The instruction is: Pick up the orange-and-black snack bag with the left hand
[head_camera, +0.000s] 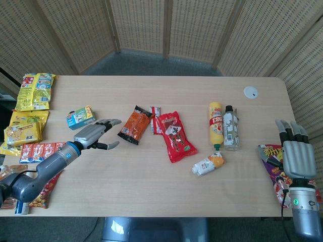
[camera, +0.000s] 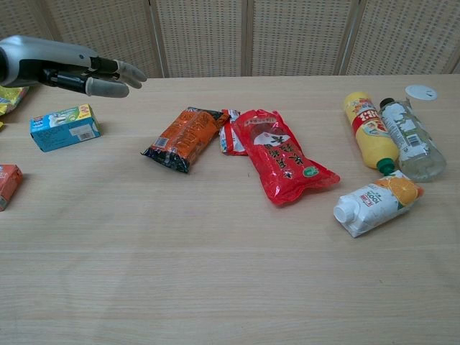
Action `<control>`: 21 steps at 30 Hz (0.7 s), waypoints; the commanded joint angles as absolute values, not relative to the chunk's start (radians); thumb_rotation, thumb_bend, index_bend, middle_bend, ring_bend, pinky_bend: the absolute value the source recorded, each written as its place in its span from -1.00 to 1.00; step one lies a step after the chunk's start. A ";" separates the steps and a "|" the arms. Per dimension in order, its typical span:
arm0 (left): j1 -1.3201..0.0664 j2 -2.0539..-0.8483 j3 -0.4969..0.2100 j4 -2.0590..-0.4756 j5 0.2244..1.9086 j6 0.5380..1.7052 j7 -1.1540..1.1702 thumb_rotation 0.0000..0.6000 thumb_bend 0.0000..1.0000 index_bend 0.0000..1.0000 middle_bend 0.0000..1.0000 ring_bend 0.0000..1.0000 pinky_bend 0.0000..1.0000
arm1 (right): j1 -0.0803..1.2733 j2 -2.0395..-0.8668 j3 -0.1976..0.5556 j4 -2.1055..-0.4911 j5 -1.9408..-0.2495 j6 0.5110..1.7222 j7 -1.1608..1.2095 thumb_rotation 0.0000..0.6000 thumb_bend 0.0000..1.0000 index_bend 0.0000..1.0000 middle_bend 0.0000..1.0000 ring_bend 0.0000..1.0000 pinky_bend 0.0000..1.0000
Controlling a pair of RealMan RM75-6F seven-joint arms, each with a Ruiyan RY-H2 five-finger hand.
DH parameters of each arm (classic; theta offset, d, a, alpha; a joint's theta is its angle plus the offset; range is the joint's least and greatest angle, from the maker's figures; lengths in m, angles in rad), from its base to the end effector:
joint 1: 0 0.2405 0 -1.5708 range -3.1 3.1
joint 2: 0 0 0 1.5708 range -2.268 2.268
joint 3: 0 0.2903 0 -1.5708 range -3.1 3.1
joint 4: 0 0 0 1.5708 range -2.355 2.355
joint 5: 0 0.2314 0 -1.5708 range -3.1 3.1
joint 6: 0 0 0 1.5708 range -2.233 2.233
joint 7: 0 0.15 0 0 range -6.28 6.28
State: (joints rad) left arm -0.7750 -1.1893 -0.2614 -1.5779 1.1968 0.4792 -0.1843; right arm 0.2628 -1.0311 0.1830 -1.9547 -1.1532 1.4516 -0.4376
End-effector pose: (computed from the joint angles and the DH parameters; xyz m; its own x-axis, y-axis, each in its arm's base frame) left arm -0.1873 0.4025 0.0455 0.2625 0.5877 0.7653 0.9540 -0.2768 -0.1147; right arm -0.2743 -0.2602 0.1777 0.5026 0.0414 0.8635 -0.8614 0.1091 0.4961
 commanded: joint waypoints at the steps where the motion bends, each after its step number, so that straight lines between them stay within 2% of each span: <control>1: -0.849 -1.303 -0.236 -1.447 1.160 0.465 -0.110 -0.29 -0.26 -1.00 -1.00 -1.00 -1.00 | 0.256 -1.026 0.181 -1.954 -1.158 1.457 -0.431 -0.52 -0.35 -1.00 -0.88 -1.00 -0.93; 15: -1.057 -1.728 -0.215 -0.942 1.123 0.416 -0.034 -0.30 -0.26 -1.00 -1.00 -1.00 -1.00 | 0.199 -0.984 0.170 -1.950 -1.158 1.494 -0.382 -0.52 -0.35 -1.00 -0.88 -1.00 -0.93; 21: -1.088 -1.762 -0.200 -0.879 1.130 0.351 -0.051 -0.28 -0.26 -1.00 -1.00 -1.00 -1.00 | 0.186 -0.973 0.172 -1.945 -1.158 1.501 -0.370 -0.51 -0.36 -1.00 -0.88 -1.00 -0.93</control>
State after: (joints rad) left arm -1.0767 -1.7578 -0.2075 -0.8863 1.1268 0.3664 -0.0467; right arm 0.1863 -0.9736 0.1718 -1.9451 -1.1574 1.5008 -0.3702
